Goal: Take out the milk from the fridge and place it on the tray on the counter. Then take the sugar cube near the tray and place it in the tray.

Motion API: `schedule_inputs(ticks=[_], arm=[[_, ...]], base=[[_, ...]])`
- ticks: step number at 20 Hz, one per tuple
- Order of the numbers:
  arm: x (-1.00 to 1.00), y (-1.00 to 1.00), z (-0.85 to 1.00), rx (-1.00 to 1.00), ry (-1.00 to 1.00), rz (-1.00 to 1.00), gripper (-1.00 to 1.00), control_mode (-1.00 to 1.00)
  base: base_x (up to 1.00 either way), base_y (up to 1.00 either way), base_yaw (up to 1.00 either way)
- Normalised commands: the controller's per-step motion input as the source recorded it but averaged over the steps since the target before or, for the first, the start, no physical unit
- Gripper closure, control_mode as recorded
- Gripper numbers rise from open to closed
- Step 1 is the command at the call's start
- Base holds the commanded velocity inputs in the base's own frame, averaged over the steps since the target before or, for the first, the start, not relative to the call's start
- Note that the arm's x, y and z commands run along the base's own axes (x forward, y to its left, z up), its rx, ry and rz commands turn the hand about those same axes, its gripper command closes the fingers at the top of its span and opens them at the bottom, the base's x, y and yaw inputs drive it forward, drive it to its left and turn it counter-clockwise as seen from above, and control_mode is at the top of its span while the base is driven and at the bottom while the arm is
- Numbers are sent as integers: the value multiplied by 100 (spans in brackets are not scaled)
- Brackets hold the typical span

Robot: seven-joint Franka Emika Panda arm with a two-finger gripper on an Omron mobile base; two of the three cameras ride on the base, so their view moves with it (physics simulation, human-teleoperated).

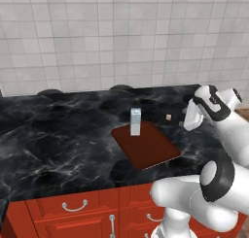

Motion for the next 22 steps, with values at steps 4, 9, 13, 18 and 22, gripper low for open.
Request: schedule_inputs(ticks=[4,9,13,18,22], arm=[[0,-14,2,-6,40,-13,-100,-100],[0,-16,11,-12,29,-10,-100,-100],[0,-12,5,-14,18,-6,-100,-100],[28,-2,-21,-18,3,-9,-100,-100],[9,-2,0,-11,-1,-1,-100,-100]], base=[[0,0,0],[0,0,0],[0,0,0],[0,0,0],[0,0,0]])
